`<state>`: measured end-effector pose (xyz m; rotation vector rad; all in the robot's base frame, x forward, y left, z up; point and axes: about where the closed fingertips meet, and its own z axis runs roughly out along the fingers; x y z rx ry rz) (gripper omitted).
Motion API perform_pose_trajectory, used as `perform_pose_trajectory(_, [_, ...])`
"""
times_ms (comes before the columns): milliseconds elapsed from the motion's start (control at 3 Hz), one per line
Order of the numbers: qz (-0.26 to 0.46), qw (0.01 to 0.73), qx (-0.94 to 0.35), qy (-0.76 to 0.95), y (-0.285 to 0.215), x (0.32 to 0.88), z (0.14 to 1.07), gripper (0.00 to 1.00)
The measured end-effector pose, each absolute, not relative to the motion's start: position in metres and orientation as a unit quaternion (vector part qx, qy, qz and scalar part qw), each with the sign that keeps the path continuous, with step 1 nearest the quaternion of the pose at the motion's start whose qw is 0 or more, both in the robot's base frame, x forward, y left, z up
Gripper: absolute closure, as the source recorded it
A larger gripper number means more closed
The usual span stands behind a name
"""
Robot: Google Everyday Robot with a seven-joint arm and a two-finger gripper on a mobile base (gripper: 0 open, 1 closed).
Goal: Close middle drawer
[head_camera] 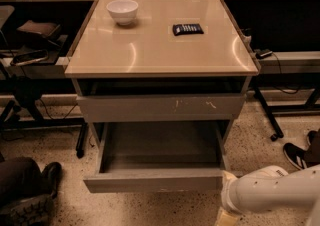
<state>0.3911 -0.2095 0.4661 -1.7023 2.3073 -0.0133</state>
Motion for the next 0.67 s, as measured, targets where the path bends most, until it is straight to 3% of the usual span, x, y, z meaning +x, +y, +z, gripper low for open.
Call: perform_pose_trajectory(667, [0.004,0.114,-0.576,0.809,-0.216,0.373,0.447,0.0])
